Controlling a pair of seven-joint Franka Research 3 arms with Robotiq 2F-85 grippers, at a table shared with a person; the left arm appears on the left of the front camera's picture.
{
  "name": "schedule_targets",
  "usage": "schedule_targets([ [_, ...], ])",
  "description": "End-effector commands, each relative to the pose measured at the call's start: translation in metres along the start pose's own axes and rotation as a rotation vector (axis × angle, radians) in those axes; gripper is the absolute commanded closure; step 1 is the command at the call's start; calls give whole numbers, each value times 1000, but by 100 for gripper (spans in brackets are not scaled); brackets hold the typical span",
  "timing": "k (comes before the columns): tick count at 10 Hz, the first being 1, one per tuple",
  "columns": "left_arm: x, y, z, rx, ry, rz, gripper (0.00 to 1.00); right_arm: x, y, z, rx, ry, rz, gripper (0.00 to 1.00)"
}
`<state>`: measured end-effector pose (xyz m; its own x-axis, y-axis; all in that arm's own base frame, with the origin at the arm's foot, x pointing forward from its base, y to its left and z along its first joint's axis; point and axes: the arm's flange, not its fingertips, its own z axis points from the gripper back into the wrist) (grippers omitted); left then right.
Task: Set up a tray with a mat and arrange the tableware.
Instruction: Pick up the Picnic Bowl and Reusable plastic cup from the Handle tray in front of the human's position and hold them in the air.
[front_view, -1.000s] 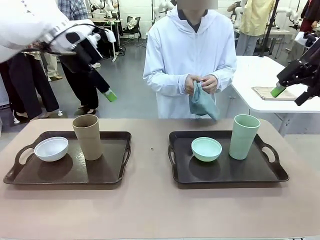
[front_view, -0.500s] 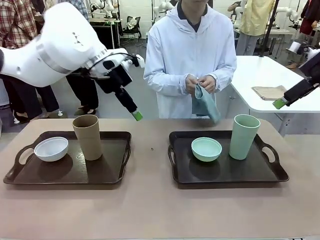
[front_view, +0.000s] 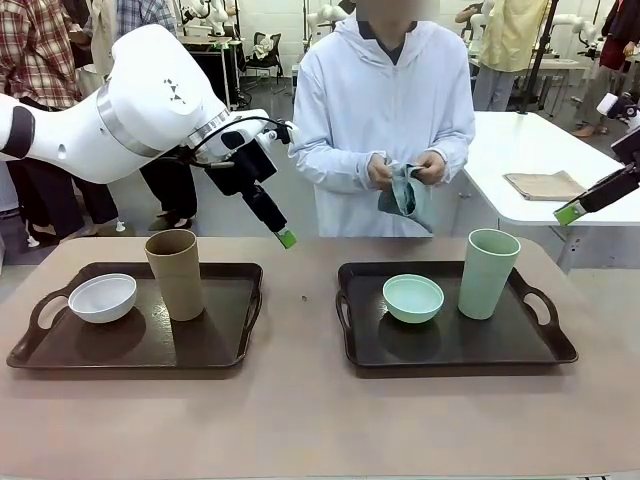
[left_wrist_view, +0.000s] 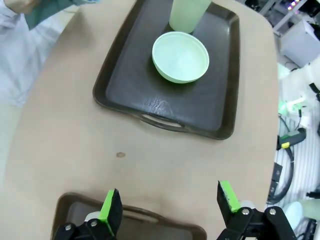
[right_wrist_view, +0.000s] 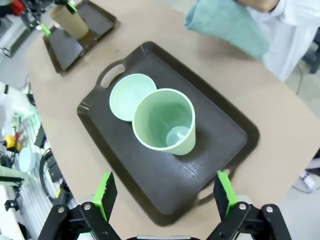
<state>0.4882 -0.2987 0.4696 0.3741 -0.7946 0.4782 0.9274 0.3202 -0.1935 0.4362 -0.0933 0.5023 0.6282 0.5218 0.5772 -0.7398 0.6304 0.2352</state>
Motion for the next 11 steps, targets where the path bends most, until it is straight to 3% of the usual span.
schedule_targets([
  [1,-4,-3,5,6,11,-9,0,5,7,2,-29,24,-28,0],
  [3,-4,-3,5,6,11,-9,0,4,3,1,-7,6,-8,0],
  [4,1,-1,2,3,-2,-2,0,6,-7,-7,1,-97,196,0],
  [7,70,-21,-27,114,185,164,0,-2,-44,-29,-51,-242,469,0],
  [9,112,-20,-48,114,216,256,0,-15,-58,-42,-9,-267,563,0],
  [11,146,-23,-80,181,218,386,0,-26,-64,-55,71,-232,677,0],
])
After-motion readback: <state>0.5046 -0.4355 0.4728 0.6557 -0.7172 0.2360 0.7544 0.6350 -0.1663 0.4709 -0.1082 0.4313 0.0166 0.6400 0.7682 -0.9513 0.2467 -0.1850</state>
